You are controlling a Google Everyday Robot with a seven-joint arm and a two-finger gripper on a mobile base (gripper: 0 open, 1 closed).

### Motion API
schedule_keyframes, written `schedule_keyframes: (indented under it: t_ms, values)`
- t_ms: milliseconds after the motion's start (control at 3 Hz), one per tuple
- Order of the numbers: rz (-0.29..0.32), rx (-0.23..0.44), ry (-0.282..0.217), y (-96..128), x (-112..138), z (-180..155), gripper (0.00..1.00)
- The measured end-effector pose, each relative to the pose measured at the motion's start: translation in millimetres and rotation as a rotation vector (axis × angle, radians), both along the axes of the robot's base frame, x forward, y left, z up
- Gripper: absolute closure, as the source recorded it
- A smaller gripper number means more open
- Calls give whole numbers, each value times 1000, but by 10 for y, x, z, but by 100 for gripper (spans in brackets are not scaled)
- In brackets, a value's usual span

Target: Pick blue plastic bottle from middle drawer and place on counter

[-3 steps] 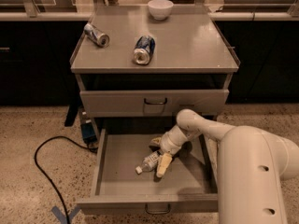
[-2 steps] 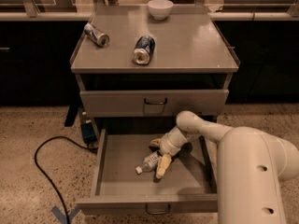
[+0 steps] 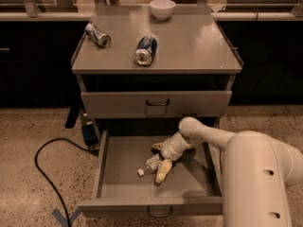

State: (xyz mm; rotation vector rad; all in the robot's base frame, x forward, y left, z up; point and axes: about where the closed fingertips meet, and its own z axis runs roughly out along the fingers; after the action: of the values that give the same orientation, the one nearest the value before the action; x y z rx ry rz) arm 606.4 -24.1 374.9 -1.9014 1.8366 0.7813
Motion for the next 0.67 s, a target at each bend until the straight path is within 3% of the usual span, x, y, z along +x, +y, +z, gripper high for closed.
schedule_keyframes:
  t_ms: [667]
  values:
    - [0, 0, 0, 0, 0, 0, 41]
